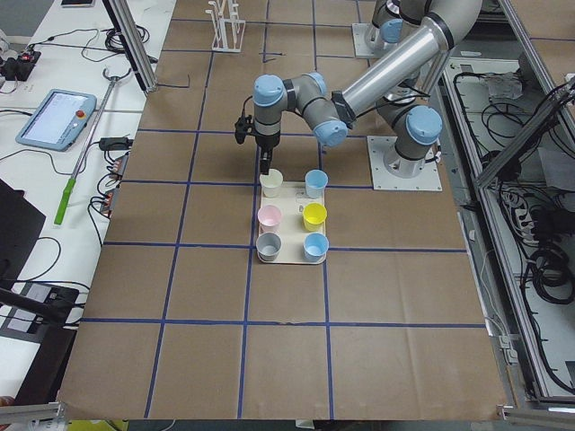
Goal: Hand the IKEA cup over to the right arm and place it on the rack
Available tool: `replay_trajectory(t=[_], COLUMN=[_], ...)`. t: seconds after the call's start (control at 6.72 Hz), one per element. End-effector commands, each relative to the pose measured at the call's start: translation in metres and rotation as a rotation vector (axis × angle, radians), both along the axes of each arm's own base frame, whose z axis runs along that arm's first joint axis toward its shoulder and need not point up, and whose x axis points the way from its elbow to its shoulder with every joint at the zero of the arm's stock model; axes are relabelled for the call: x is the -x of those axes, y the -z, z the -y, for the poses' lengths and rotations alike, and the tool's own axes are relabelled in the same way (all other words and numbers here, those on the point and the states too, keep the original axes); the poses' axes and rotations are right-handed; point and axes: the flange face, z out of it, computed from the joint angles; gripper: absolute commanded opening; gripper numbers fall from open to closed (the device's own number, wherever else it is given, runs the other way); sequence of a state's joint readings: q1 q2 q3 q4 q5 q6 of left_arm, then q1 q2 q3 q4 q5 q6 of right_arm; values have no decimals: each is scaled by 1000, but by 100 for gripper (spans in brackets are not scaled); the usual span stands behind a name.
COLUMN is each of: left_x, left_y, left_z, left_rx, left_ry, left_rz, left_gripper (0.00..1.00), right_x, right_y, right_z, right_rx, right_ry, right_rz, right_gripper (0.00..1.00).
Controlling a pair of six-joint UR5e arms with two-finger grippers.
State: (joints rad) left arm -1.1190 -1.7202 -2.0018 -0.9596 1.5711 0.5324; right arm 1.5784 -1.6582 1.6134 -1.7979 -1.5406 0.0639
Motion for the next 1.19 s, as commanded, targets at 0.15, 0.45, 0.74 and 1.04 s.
replay_trajectory(t=[0.15,0.45,0.74,1.04], left_x=[3,3,1,-1], left_y=[35,45,40,38], left_z=[-9,-18,-16,-15], left_rx=[-71,-91,-81,-80], left_ry=[-10,-14,-11,-10], left_rz=[-25,-33,-27,-22], left_gripper=[97,93,62,12], right_x=[-14,-16,-22,-27], right_y=[6,21,45,62], right_z=[5,4,-2,-9], right_rx=[153,214,234,242], right_ry=[83,232,320,480], right_rz=[181,255,401,516], right_gripper=[100,100,100,100])
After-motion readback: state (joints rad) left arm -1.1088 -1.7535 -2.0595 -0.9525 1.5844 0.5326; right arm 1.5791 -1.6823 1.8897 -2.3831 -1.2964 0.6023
